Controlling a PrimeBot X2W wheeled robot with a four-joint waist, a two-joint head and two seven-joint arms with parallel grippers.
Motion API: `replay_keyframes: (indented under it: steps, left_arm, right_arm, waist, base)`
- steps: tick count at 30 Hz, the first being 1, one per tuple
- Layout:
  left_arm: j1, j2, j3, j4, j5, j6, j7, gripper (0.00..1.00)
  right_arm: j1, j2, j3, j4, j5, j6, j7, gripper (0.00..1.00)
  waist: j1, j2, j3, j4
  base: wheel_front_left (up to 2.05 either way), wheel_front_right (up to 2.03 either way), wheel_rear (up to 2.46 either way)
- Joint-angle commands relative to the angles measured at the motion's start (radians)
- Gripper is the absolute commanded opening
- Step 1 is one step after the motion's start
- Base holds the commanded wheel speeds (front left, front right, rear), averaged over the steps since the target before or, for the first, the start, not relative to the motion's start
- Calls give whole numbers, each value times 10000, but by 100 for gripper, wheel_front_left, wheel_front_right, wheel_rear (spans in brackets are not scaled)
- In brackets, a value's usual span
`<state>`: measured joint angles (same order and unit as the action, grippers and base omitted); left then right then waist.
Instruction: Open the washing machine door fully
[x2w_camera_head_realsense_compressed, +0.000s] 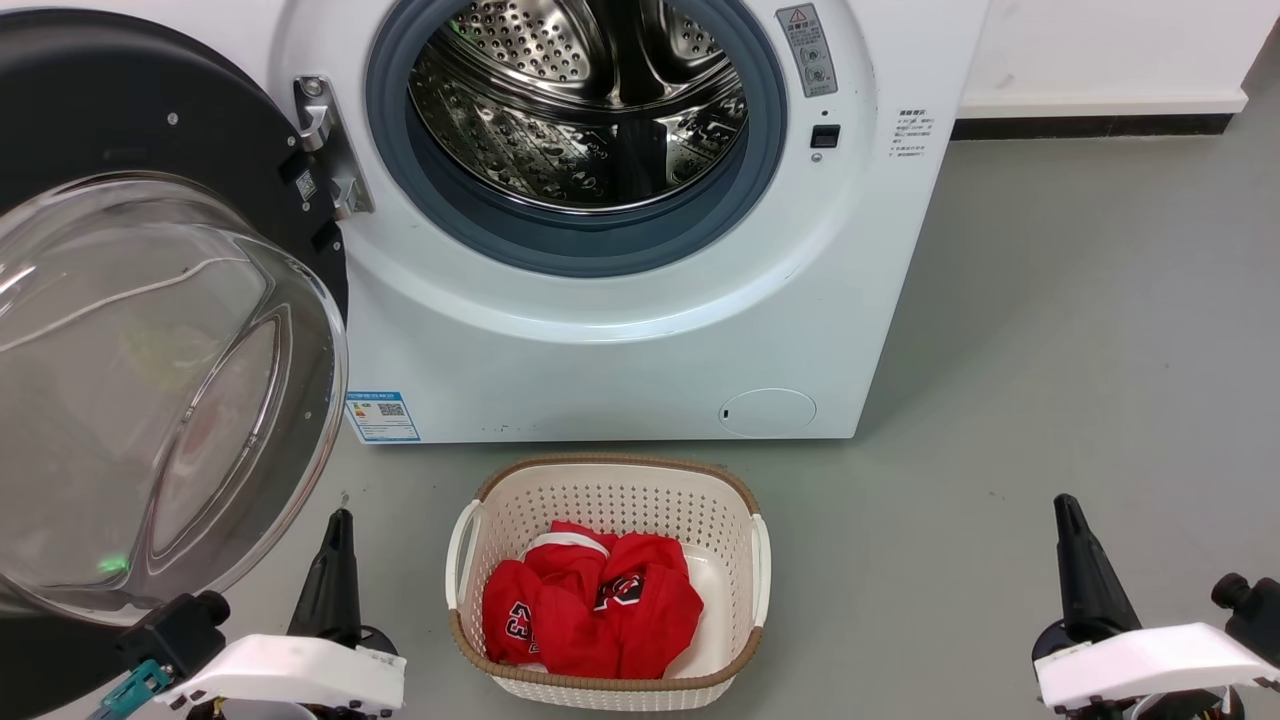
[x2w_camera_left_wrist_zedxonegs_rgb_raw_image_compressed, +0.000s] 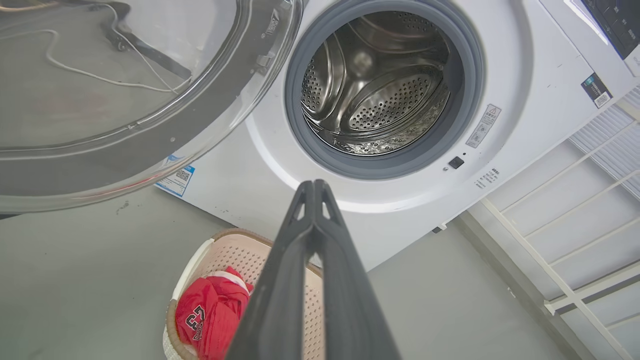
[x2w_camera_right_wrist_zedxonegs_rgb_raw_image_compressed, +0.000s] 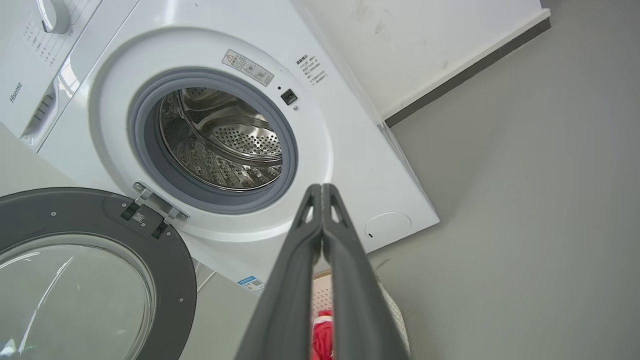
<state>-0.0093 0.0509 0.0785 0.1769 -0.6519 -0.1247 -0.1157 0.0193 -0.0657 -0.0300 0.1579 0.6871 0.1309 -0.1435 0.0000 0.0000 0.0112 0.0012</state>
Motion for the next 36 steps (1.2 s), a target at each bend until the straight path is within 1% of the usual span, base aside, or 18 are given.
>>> replay_keyframes:
  steps: [1,21,36]
  left_arm:
    - [-319,26,48,-82,-462,-28,89,0]
    - [-548,18,143,140,-3173,-45,753,0]
    - [-689,13,199,278,-4770,-56,1143,0]
  right_arm:
    - [-347,-96,-24,-73,483,1,85,0]
    - [-640,-135,-120,192,3215,0,708,0]
    - [-807,-141,-201,354,4795,0,1099,0]
  waist:
    - [0,0,-2,0]
    - [0,0,-19,-3]
    - [0,0,-31,-5]
  base:
    - [0,0,0]
    - [0,0,0]
    - [0,0,0]
